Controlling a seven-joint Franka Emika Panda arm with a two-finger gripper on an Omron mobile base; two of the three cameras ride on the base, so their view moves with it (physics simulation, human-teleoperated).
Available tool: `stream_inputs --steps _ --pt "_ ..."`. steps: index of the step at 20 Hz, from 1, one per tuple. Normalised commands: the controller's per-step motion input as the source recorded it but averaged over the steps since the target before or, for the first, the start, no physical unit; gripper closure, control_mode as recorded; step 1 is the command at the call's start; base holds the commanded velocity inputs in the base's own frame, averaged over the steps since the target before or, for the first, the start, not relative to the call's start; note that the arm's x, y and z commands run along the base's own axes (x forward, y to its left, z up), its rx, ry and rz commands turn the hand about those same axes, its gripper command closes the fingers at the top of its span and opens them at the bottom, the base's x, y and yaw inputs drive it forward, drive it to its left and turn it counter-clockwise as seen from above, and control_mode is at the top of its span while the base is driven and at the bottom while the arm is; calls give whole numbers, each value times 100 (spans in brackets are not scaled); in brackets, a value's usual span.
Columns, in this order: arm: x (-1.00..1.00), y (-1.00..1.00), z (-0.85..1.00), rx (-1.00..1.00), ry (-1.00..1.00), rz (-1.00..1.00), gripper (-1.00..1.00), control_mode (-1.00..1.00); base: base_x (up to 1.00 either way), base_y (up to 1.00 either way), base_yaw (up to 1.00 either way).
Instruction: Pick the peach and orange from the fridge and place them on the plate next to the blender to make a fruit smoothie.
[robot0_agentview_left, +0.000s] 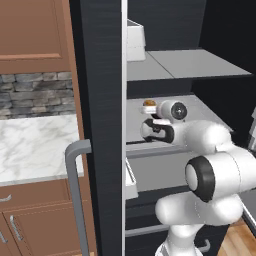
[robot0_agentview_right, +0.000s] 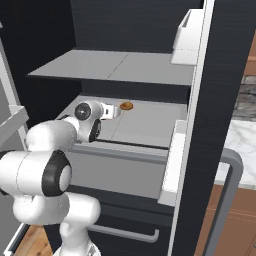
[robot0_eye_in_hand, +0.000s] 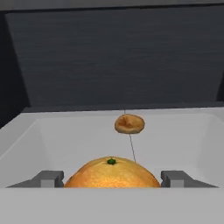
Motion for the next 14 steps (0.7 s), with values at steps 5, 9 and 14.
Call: stream_inputs --steps 5,9,14 --pt "-100 0 100 0 5 -1 100 -100 0 0 0" --pt "-100 -4 100 0 16 0 100 -100 0 0 0" --pt "-100 -3 67 0 27 0 100 -100 0 0 0"
